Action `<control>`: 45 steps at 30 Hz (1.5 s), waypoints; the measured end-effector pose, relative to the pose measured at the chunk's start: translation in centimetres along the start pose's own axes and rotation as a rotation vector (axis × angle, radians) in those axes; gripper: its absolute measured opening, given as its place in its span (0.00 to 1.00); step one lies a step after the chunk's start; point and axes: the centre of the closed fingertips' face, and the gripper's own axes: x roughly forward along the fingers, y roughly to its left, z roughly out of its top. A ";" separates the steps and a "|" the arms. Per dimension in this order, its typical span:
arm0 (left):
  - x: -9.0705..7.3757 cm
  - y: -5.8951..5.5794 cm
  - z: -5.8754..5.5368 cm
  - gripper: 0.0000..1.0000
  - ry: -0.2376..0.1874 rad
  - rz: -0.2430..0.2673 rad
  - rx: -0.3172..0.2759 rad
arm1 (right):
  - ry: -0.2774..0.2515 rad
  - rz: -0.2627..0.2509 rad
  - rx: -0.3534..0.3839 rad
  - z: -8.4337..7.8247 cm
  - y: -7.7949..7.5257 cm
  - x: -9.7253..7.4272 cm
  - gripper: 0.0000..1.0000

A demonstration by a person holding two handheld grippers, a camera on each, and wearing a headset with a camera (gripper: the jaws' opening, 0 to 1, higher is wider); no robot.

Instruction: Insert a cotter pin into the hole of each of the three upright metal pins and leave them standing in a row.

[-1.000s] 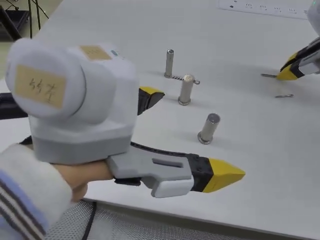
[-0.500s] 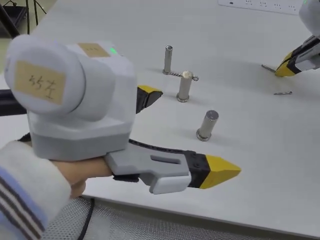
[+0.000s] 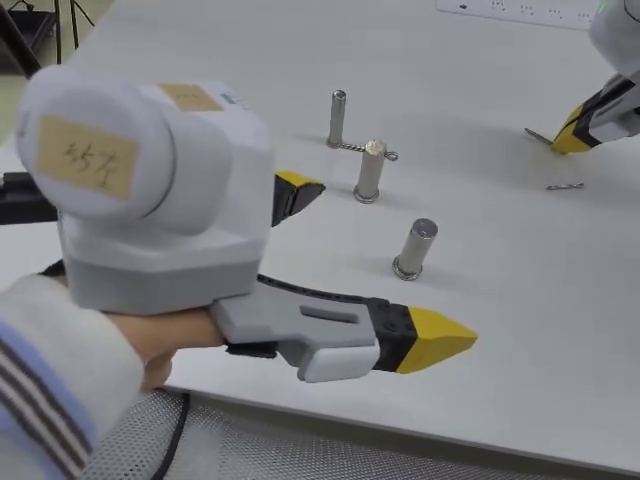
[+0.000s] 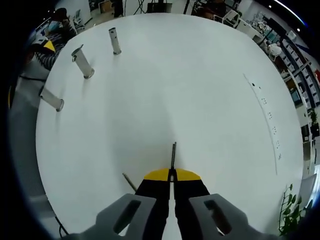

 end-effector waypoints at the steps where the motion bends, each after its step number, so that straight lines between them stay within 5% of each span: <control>1: 0.0 0.0 0.0 0.95 0.001 -0.001 0.001 | 0.002 -0.006 -0.011 0.0 0.0 -0.1 0.00; 13: -0.3 0.3 0.5 0.91 -0.015 0.005 0.008 | -0.046 -0.024 -0.067 1.5 1.2 -2.5 0.00; 22: -0.7 0.7 1.2 0.88 -0.036 0.010 -0.017 | -0.149 -0.069 -0.122 3.6 1.7 -5.0 0.00; 30: -0.5 1.1 2.3 0.77 -0.057 0.011 -0.032 | -0.248 -0.121 -0.163 5.0 2.0 -7.0 0.00; 39: 0.7 0.5 3.1 0.68 -0.057 -0.029 -0.065 | -0.330 -0.166 -0.233 6.8 4.0 -9.5 0.00; 45: 1.4 0.1 4.3 0.58 -0.074 -0.075 -0.088 | -0.387 -0.151 -0.276 7.3 6.1 -10.3 0.00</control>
